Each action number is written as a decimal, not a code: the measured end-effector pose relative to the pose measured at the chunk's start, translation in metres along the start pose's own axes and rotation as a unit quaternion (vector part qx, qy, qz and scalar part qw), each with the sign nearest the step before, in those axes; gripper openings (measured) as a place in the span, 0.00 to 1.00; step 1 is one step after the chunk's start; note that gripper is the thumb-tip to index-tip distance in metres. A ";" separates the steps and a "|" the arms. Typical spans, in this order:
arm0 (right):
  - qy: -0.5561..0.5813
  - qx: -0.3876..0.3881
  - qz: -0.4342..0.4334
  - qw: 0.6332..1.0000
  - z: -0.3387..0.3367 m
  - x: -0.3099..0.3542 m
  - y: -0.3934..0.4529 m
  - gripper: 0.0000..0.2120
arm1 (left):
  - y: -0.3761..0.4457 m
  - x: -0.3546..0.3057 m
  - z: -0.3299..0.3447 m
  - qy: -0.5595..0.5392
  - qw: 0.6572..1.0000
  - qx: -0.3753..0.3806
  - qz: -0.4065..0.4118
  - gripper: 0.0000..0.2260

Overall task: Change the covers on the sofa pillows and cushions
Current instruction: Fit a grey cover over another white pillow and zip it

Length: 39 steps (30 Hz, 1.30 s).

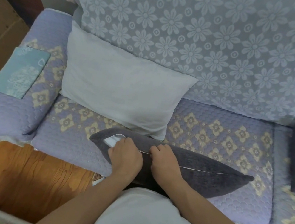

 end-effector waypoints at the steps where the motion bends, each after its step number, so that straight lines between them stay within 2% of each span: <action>1: -0.004 0.004 0.004 1.000 -0.002 0.000 0.000 0.12 | 0.002 0.004 -0.004 -0.003 1.000 -0.010 -0.006 0.03; 6: 0.004 0.037 0.015 0.999 -0.006 -0.004 0.000 0.08 | 0.010 0.022 -0.025 -0.003 0.999 -0.053 -0.011 0.05; 10: 0.000 0.048 0.034 0.998 -0.009 -0.013 -0.004 0.08 | 0.018 0.036 -0.039 -0.060 0.997 -0.056 -0.009 0.06; 14: 0.010 0.039 0.064 0.997 -0.013 -0.019 -0.004 0.06 | 0.009 0.031 -0.051 -0.008 0.990 -0.131 0.060 0.04; 16: 0.011 0.030 0.068 0.997 -0.016 -0.020 -0.002 0.06 | 0.013 0.029 -0.052 -0.004 0.987 -0.149 0.063 0.03; 21: -0.001 0.018 0.097 0.995 -0.022 -0.031 -0.008 0.05 | 0.032 0.053 -0.071 -0.071 0.986 -0.137 -0.063 0.01; 23: 0.000 0.010 0.085 0.996 -0.021 -0.032 -0.005 0.04 | 0.036 0.057 -0.076 -0.087 0.987 -0.128 -0.031 0.01; 26: 0.030 0.014 0.045 0.998 -0.022 -0.037 -0.003 0.07 | 0.046 0.052 -0.076 -0.130 0.987 -0.067 0.061 0.05; 28: 0.024 0.086 0.050 0.995 -0.017 -0.062 -0.016 0.23 | 0.060 0.058 -0.071 -0.129 0.988 -0.018 0.080 0.05; 30: -0.021 0.204 0.125 0.971 -0.010 -0.115 -0.049 0.42 | 0.074 0.069 -0.066 -0.107 0.991 0.023 0.078 0.05; 31: -0.046 0.248 0.168 0.953 -0.009 -0.142 -0.069 0.46 | 0.078 0.071 -0.062 -0.086 0.992 0.027 0.094 0.05; 32: -0.064 0.279 0.204 0.936 -0.009 -0.163 -0.088 0.44 | 0.078 0.067 -0.062 -0.042 0.991 0.011 0.124 0.03; 33: -0.081 0.298 0.226 0.924 -0.010 -0.175 -0.101 0.37 | 0.077 0.060 -0.058 0.017 0.985 -0.015 0.169 0.02; 34: -0.099 0.296 0.226 0.923 -0.012 -0.179 -0.105 0.25 | 0.073 0.049 -0.050 0.093 0.971 -0.034 0.218 0.08; 36: -0.122 0.247 0.197 0.941 -0.018 -0.176 -0.095 0.08 | 0.057 0.022 -0.019 0.229 0.918 0.005 0.323 0.27; 37: -0.119 0.211 0.175 0.954 -0.022 -0.172 -0.089 0.06 | 0.048 0.011 -0.002 0.280 0.889 0.028 0.362 0.35; 38: -0.110 0.152 0.147 0.971 -0.030 -0.168 -0.083 0.08 | 0.042 0.001 0.011 0.320 0.868 0.050 0.376 0.40; 39: -0.103 0.077 0.111 0.985 -0.040 -0.167 -0.082 0.10 | 0.041 -0.008 0.020 0.337 0.859 0.051 0.382 0.44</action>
Point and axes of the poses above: each hand's wrist, its own y-axis towards the middle knuckle, its own z-axis out of the palm, x = y × z, the point moved 7 cm from there along y, towards the middle knuckle, and after that the axes turned 13 degrees about -z, right-handed, at the moved point
